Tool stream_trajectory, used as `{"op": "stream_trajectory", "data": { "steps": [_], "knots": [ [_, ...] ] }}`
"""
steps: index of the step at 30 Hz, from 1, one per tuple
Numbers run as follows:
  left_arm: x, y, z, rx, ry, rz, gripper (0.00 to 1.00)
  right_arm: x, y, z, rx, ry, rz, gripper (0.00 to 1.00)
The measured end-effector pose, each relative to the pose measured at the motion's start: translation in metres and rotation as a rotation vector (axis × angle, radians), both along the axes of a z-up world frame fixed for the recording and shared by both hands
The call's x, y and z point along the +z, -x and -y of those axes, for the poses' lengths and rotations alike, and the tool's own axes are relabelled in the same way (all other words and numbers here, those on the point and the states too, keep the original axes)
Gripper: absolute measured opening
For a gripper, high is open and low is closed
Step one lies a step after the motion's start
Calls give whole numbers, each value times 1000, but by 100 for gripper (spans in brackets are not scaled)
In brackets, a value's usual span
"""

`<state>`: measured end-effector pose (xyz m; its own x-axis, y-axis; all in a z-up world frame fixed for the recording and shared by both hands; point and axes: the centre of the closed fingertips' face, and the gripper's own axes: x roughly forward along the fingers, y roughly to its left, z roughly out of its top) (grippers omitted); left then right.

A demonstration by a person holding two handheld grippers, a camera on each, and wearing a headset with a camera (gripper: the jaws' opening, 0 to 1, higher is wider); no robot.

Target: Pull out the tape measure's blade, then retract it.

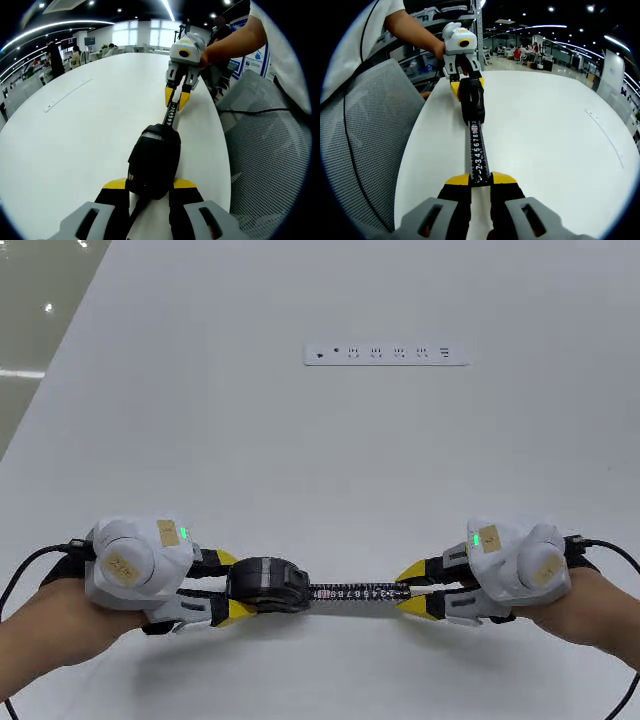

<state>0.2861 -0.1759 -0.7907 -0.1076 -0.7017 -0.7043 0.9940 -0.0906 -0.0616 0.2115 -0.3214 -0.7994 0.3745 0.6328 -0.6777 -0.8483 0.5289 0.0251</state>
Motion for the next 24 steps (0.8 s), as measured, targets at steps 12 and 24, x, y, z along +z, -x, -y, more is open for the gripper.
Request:
{"op": "stream_trajectory", "data": {
  "steps": [12, 24],
  "knots": [
    [0, 0, 1, 7, -4, -3, 27, 2, 9, 23, -15, 23, -18, 11],
    [1, 2, 2, 5, -7, -2, 27, 1, 21, 45, -50, 39, -35, 11]
  ]
}}
